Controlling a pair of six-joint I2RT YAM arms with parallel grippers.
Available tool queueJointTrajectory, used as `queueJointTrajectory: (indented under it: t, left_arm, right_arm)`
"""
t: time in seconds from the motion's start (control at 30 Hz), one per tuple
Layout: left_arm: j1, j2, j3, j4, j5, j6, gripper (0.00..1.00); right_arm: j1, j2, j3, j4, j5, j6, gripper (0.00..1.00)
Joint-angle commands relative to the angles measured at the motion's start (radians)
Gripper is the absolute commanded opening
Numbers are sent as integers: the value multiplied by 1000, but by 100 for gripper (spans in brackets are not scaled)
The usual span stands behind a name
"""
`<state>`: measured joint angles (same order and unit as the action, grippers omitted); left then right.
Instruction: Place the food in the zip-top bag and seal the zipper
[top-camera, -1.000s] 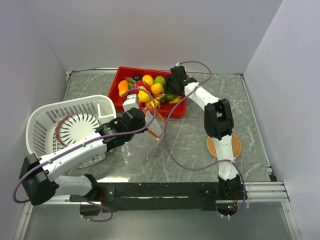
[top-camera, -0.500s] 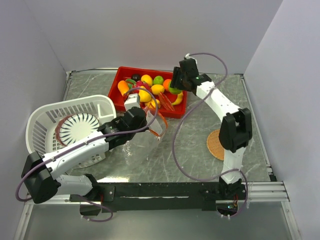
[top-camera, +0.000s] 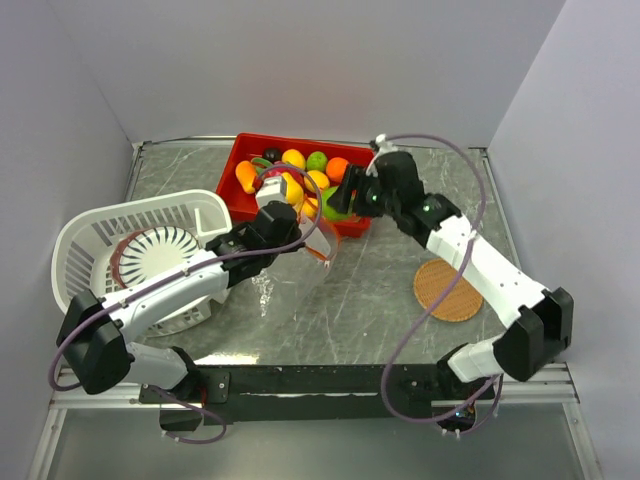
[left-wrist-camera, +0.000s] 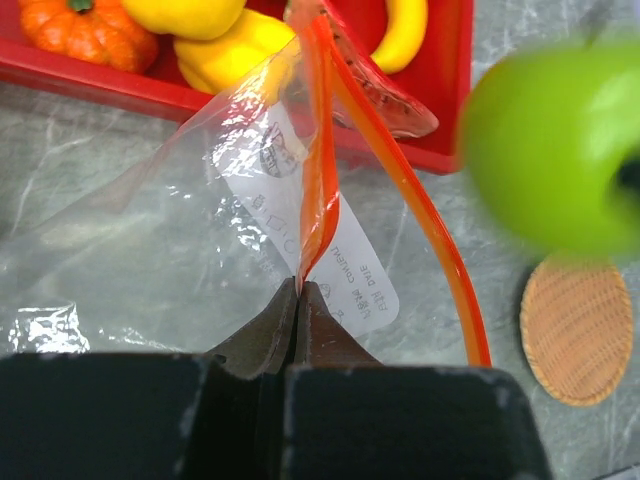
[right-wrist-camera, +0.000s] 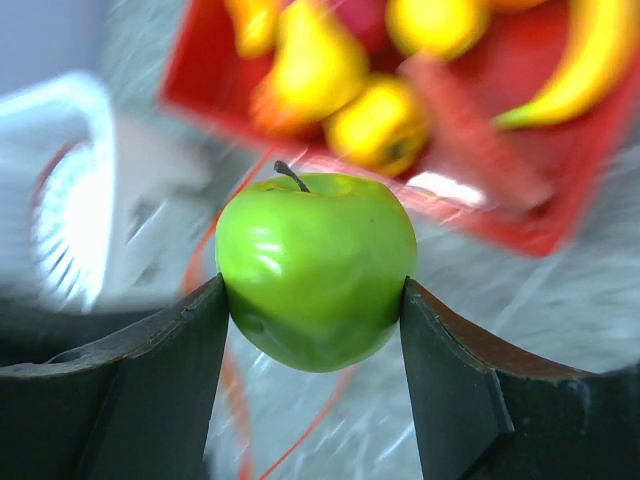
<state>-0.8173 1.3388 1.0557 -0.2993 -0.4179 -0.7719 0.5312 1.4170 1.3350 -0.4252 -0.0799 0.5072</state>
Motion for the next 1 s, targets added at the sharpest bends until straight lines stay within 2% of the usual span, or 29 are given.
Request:
queueJointTrajectory:
  t: [0.0, 0.1, 0.2, 0.23, 0.3, 0.33, 0.4, 0.43, 0.57, 0.67, 0.8, 0.83, 0.97]
  left_arm:
    - [3, 2, 53, 66, 31, 19, 1]
    - [3, -15, 38, 84, 33, 3, 1]
    - [3, -32, 26, 94, 19, -3, 1]
    - [1, -36, 23, 98, 19, -3, 1]
    - [1, -52, 9, 112, 19, -3, 1]
    - [1, -55, 6, 120, 18, -1, 1]
    - [1, -58, 6, 117, 14, -3, 1]
    - [1, -58, 7, 114, 13, -4, 1]
    - [3, -67, 4, 108, -5, -7, 1]
    - [3, -70, 6, 68, -56, -24, 1]
    - [3, -87, 7, 16, -131, -59, 1]
    - [4, -92, 7, 11, -139, -67, 1]
    - [12, -99, 18, -7, -154, -61, 1]
  right_arm:
    - [55, -36, -98, 118, -123, 65, 27]
    - [67, 10, -105, 117, -150, 62, 31]
    - [78, 8, -134, 144, -173, 62, 44]
    - [81, 10, -132, 138, -172, 54, 57]
    - [81, 8, -117, 111, -166, 39, 70]
    - [81, -4, -115, 111, -162, 28, 82]
    - [79, -24, -100, 99, -149, 11, 95]
    - [81, -27, -89, 92, -147, 4, 98]
    - [78, -30, -27, 56, -136, -27, 100]
    - [61, -23, 15, 36, -55, -52, 96]
    - [-26, 37, 70, 51, 26, -107, 83]
    - [-48, 83, 79, 58, 0, -120, 76]
    - [-149, 229, 130, 121, -99, -136, 70]
